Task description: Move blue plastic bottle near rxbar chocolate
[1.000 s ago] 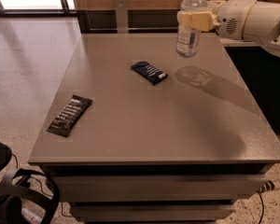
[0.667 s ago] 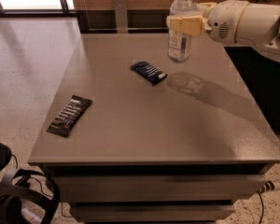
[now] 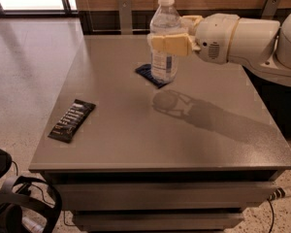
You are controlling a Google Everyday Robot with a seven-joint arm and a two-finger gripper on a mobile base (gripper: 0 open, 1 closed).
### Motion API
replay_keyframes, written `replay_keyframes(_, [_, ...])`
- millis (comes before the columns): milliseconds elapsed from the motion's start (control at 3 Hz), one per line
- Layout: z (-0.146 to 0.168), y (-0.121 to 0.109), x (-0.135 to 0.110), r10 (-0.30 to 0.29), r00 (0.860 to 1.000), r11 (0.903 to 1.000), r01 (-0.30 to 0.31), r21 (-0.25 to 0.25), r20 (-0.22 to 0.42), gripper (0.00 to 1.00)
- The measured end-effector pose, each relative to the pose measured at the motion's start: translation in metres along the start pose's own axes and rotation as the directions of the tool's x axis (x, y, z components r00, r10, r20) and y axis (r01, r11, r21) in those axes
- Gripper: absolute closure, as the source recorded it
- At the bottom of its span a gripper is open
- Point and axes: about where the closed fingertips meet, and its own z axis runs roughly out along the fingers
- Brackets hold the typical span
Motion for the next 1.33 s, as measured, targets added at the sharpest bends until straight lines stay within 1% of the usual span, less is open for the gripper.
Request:
replay_keyframes(333, [0.014, 0.033, 0.004, 0.019, 1.000, 0.9959, -0.017, -0.089, 0.016, 1.00])
replay_keyframes(667, [0.025, 0.062, 0.017, 0.031, 0.999, 0.9891, -0.028, -0.144, 0.014, 1.00])
replay_keyframes(1000, [0.025, 0.062, 0.017, 0.030, 0.999, 0.9891, -0.028, -0.145, 0.014, 1.00])
replay_keyframes(1333, [0.031, 0.074, 0.018, 0.030, 0.999, 0.9851, -0.028, -0.170, 0.011, 1.00])
